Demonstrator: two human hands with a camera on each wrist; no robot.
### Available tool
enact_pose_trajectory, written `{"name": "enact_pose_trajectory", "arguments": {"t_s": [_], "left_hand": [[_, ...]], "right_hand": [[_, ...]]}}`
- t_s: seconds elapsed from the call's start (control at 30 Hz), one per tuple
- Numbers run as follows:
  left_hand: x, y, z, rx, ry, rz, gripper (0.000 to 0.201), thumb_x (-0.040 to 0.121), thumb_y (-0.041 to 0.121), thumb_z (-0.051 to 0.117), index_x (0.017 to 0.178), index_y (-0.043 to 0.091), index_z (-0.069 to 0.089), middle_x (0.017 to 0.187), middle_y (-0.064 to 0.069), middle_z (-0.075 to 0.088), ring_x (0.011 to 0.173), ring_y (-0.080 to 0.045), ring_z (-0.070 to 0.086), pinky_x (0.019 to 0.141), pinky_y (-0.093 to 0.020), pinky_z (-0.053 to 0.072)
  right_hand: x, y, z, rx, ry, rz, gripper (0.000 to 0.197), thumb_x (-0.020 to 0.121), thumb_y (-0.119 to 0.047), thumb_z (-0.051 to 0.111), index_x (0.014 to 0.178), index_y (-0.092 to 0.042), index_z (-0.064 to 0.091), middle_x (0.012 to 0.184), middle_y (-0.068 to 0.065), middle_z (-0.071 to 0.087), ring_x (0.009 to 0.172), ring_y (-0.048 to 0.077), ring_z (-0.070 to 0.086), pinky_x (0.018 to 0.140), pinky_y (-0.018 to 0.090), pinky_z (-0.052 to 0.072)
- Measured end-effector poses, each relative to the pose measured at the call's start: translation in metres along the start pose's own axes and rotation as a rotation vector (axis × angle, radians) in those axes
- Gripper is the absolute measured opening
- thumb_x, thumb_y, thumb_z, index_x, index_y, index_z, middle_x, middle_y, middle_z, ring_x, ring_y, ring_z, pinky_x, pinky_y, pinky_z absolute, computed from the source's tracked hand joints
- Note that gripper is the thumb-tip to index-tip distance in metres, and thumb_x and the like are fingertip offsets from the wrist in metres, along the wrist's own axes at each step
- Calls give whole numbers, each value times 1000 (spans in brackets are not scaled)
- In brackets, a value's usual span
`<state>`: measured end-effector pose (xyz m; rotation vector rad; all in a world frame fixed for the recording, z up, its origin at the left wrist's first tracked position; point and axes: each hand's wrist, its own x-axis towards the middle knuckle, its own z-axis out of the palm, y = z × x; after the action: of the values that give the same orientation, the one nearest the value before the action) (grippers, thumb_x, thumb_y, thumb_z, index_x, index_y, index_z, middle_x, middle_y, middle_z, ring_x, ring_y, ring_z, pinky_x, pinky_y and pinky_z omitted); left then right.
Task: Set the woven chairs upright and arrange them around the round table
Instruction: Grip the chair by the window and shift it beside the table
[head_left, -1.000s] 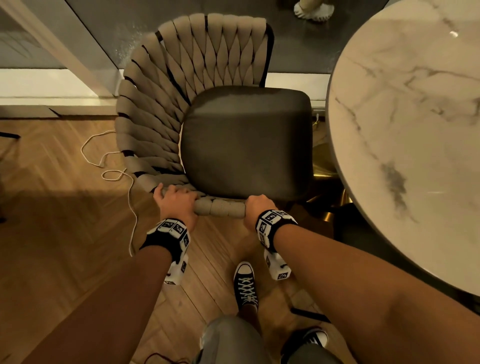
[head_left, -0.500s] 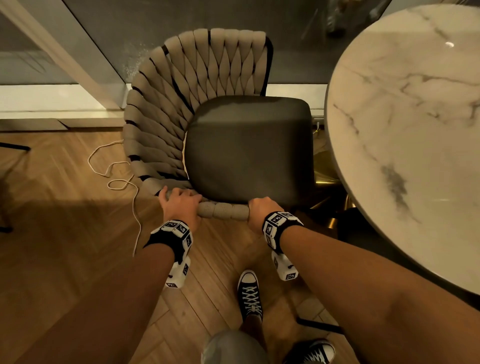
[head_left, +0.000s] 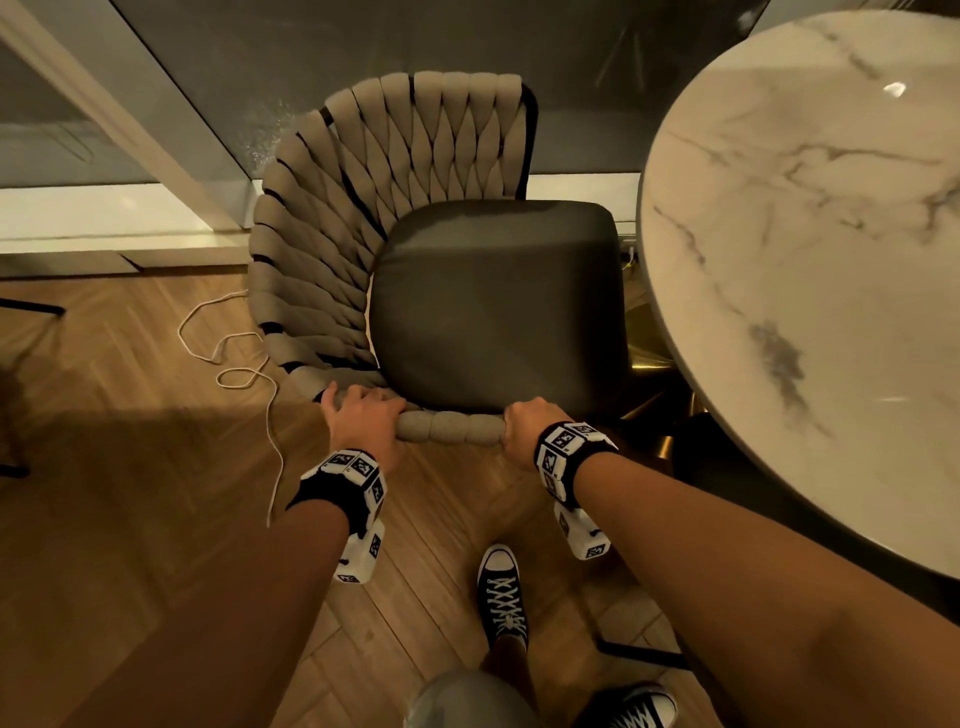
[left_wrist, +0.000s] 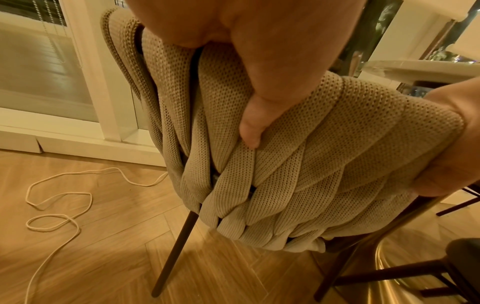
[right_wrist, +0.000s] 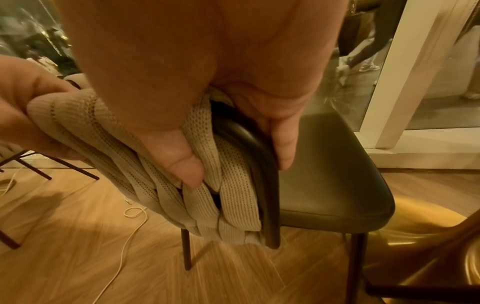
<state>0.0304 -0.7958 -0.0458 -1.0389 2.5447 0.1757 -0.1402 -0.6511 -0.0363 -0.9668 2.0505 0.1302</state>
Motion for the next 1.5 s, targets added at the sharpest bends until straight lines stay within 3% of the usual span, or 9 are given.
{"name": "enact_pose_trajectory", "arguments": {"t_s": [0.27,0.6,0.77,1.37,1.5], "left_hand": [[2,-2,-5,-13,-8,16,36,74,28,62,109,37,65,119,8,64,123,-24,44,114,-57,8],[46,-12,-23,75,-33,-10,43,71,31,64,113,41,63,123,9,62,125,-24,43,115,-57,11],[48,-11,-23,76,-22,-7,41,73,33,64,114,40,63,122,8,62,125,-25,43,115,-57,10],[35,-2,-20,67,-10,-31,31,74,35,67,105,37,64,113,5,63,120,-26,47,117,-57,10],[36,-1,-22,84,-47,-43,32,74,38,66,105,38,64,114,5,62,122,-25,45,116,-56,9]], "right_hand": [[9,-1,2,-81,8,-45,20,89,-23,56,103,-13,67,100,11,68,87,30,67,76,40,59],[38,-17,-24,-52,47,-49,26,91,-23,61,114,-11,65,116,14,67,102,33,67,75,36,50],[44,-18,-21,53,25,18,23,91,-20,60,111,-10,65,112,13,67,96,30,67,72,37,54],[40,-6,-8,120,39,-20,19,92,-18,61,110,-11,62,110,9,66,94,27,64,70,34,48],[32,2,-7,203,65,-57,11,89,-12,62,96,-15,54,105,8,65,85,25,60,70,34,47]]}}
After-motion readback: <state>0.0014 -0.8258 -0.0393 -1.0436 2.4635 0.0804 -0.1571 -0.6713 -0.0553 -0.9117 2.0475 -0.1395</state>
